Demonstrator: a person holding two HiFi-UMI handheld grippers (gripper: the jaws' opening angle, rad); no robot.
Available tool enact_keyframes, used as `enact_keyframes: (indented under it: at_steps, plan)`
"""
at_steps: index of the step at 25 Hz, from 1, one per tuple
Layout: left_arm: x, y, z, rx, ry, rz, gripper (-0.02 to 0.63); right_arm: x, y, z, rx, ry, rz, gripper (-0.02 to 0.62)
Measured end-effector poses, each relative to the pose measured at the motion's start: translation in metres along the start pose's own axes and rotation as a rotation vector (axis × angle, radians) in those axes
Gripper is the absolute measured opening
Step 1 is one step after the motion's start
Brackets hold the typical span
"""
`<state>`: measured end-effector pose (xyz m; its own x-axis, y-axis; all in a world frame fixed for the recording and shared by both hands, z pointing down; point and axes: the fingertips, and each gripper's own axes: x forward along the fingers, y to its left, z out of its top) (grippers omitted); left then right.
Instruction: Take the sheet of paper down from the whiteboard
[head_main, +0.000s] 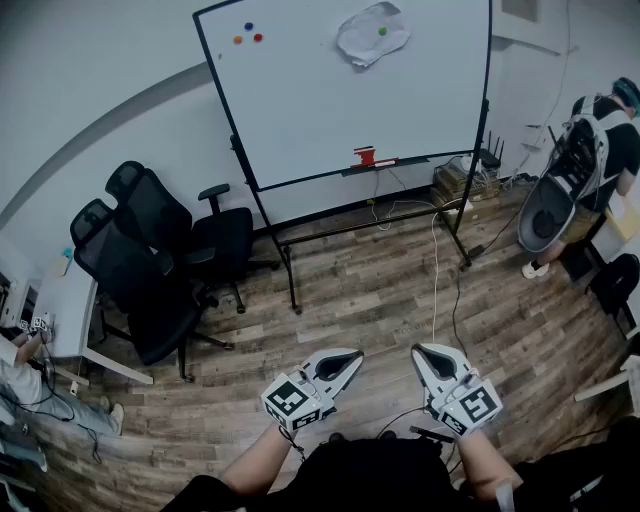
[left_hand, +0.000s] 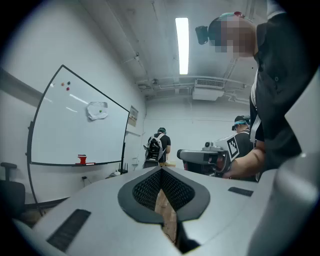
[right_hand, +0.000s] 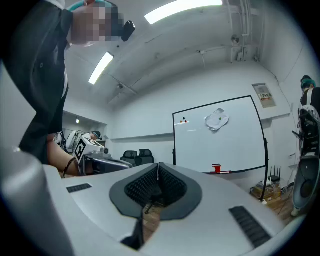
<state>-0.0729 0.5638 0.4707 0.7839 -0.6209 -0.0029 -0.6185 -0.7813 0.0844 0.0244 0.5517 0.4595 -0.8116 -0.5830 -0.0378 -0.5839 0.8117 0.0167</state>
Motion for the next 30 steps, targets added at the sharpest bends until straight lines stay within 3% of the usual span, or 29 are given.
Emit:
enact_keyframes:
  at_steps: [5,9,15,22,25,30]
  plan:
    - [0.016,-0.015,0.017,-0.024,-0.038,-0.013,0.011,-0.006,-0.010,-0.013,0.025,0.009,0.019,0.018]
    - [0.033,-0.021,0.015,-0.010,-0.020,-0.013,0.011,-0.011,-0.020,-0.017,0.041,0.002,0.034,0.018]
    - [0.053,-0.019,0.012,-0.017,-0.023,0.041,0.011,-0.021,-0.047,-0.021,0.016,-0.012,0.072,0.020]
    - [0.059,-0.022,-0.030,-0.088,0.047,0.056,0.011,-0.043,-0.070,-0.058,0.116,0.017,0.069,0.020]
    - [0.064,-0.006,-0.030,-0.120,0.024,0.056,0.011,-0.039,-0.081,-0.069,0.159,0.015,0.043,0.020]
    - [0.080,0.043,-0.031,-0.102,0.023,0.057,0.011,-0.004,-0.101,-0.083,0.168,0.041,0.018,0.020]
